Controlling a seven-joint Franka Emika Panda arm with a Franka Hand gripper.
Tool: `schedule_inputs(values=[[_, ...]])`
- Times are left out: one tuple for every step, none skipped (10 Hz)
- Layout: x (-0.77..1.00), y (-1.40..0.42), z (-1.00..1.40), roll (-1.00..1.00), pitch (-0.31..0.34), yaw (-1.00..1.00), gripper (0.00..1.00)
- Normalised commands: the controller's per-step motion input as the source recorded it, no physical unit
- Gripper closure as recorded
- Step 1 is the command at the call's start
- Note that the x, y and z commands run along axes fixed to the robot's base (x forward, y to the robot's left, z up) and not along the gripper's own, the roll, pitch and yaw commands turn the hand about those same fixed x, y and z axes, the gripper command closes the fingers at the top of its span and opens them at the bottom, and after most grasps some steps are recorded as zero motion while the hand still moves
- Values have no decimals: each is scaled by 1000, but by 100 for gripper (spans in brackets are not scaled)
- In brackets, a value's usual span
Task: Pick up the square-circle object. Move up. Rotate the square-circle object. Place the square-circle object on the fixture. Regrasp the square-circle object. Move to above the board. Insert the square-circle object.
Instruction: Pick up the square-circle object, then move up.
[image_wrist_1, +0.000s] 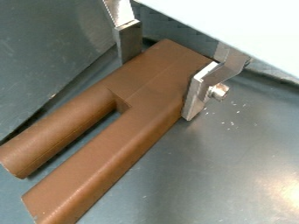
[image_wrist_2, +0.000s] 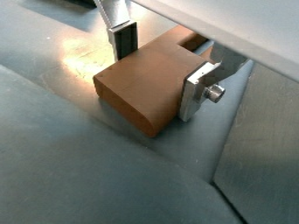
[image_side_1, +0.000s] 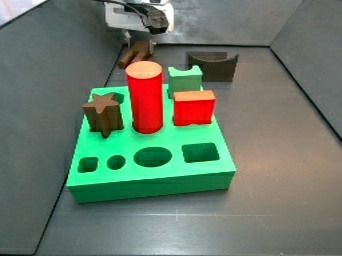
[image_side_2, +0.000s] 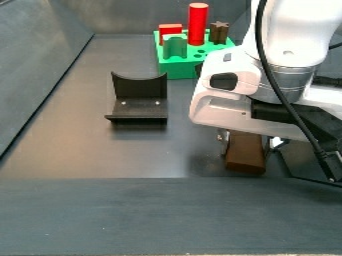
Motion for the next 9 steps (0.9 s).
schedule_inputs(values=[[0,0,0,0,0,0,100],[0,0,0,0,0,0,100],[0,0,0,0,0,0,100],[0,0,0,0,0,0,100],[0,0,0,0,0,0,100],[0,0,833,0,0,0,100],[-66,-50,779,-15,35,-1,100],[-78,-50,736,-6,42,-4,100],[-60,-28,619,24,53,-11,100]])
